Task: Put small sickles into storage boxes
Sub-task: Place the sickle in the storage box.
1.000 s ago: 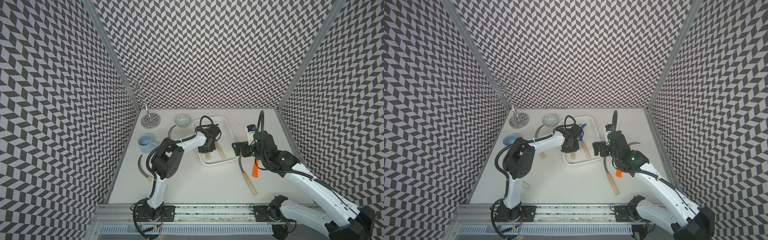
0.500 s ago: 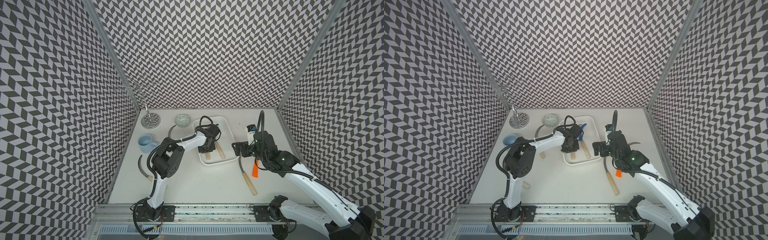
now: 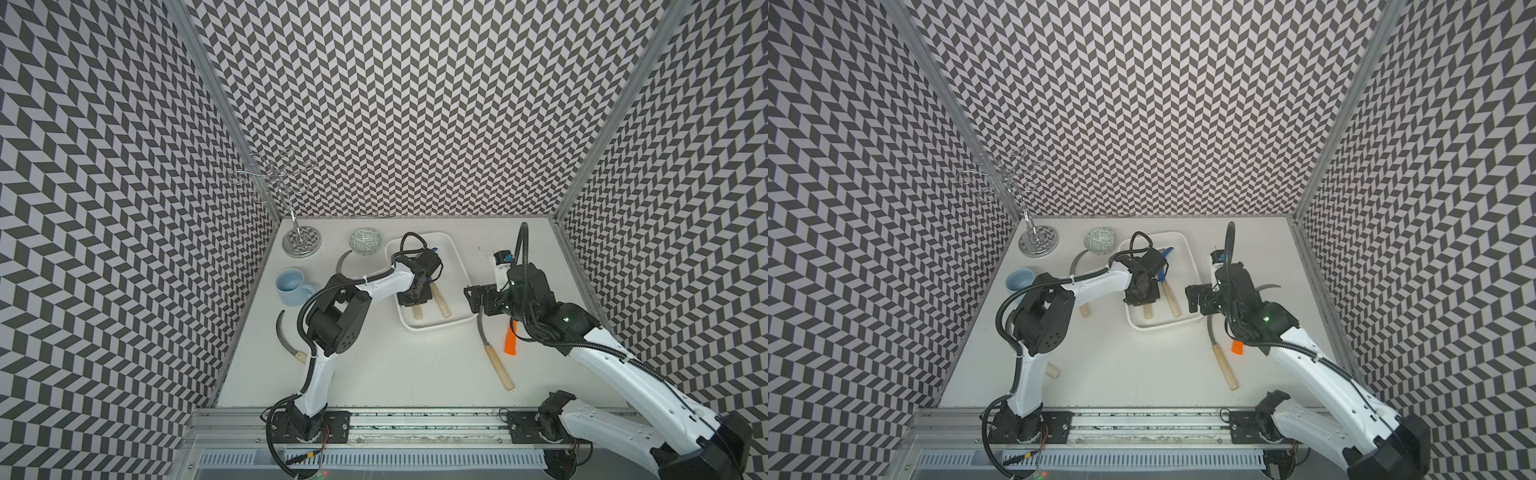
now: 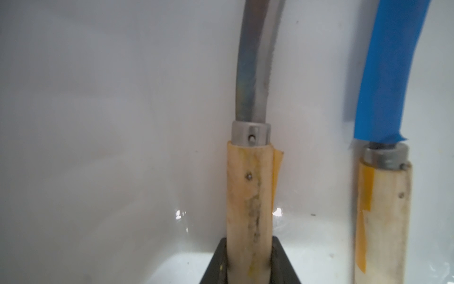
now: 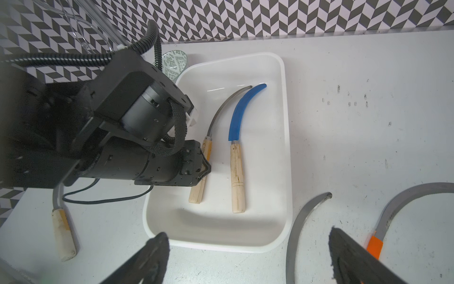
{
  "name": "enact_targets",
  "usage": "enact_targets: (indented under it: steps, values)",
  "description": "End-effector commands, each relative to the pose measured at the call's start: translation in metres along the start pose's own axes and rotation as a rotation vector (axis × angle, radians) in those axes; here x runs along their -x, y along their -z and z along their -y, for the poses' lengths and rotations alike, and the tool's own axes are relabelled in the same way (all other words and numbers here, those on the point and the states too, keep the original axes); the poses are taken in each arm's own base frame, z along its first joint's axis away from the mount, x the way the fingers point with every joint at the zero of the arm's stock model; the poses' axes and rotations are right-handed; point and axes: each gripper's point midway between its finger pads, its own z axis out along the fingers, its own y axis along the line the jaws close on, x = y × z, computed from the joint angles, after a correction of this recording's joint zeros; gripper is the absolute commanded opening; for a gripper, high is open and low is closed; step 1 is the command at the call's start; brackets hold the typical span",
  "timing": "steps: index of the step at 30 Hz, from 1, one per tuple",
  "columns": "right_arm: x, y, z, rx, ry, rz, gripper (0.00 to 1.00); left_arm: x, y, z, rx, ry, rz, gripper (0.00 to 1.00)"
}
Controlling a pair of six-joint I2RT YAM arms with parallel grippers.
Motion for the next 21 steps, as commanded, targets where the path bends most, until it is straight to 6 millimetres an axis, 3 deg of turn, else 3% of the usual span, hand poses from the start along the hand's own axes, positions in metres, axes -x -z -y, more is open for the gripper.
enact_targets:
  steps: [1,7,21]
  values:
    - [0.0140,0.0063,-0.0028,0.022,-0.010,0.066,1.00,0.0068,-0.0045,0.0018,0.002,0.021,0.010,0.14]
    - [0.0141,0.0064,-0.0027,0.022,-0.010,0.068,1.00,0.0058,-0.0029,-0.0019,0.012,0.024,0.009,0.24]
    - [0.0140,0.0069,-0.0026,0.023,-0.012,0.069,1.00,0.0033,-0.0036,-0.0024,0.009,0.020,0.004,0.34]
